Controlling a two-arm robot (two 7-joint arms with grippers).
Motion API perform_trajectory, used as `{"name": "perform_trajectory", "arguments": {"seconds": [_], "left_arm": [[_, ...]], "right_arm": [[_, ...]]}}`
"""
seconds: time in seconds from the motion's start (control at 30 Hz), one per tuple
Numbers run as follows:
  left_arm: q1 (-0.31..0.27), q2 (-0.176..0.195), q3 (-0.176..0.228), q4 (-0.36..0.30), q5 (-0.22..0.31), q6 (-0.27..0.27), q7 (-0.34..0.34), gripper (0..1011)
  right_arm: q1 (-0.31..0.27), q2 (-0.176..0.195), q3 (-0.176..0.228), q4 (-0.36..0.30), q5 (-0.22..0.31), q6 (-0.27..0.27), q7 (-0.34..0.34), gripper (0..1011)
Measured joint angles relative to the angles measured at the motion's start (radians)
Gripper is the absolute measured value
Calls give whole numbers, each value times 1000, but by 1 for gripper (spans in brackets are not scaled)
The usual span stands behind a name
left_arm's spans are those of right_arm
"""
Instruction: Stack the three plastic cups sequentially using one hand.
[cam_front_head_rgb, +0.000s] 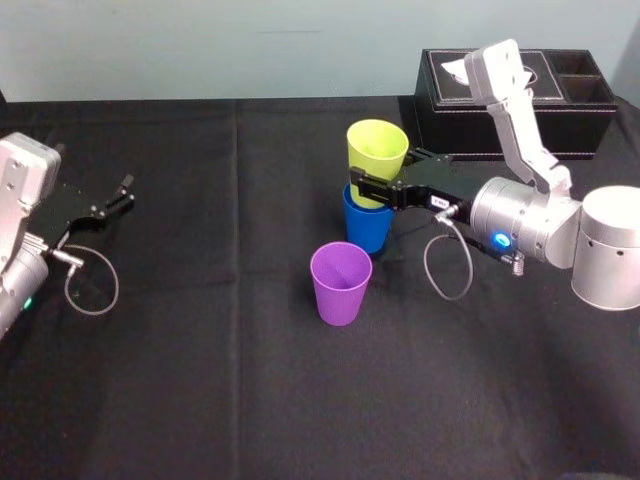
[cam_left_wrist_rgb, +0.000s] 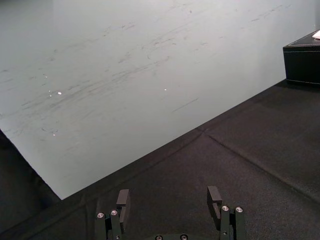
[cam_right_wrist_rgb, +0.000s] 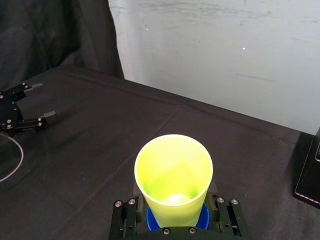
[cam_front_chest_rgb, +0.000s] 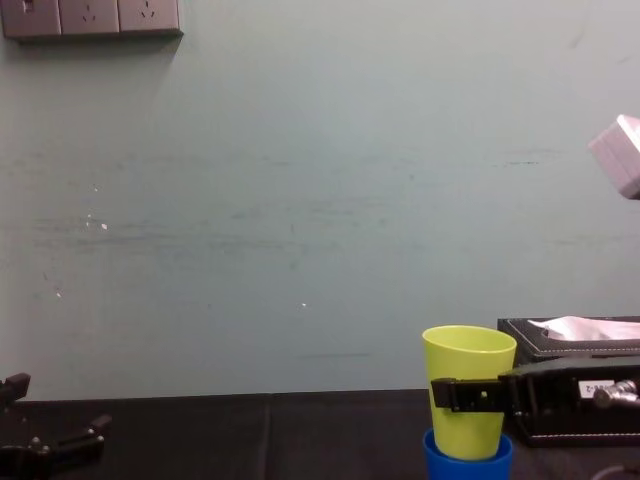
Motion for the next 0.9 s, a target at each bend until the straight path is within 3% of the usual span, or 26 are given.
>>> {"name": "perform_trajectory", "arguments": {"seconds": [0.67,0.9], "left_arm": [[0,0,0,0,0,0,0,1010],[0,0,0,0,0,0,0,1010]], "right_arm": [[-5,-1,-7,16,-9,-12,9,724],[-5,-1,-6,14,-8,-11,8,898]]}}
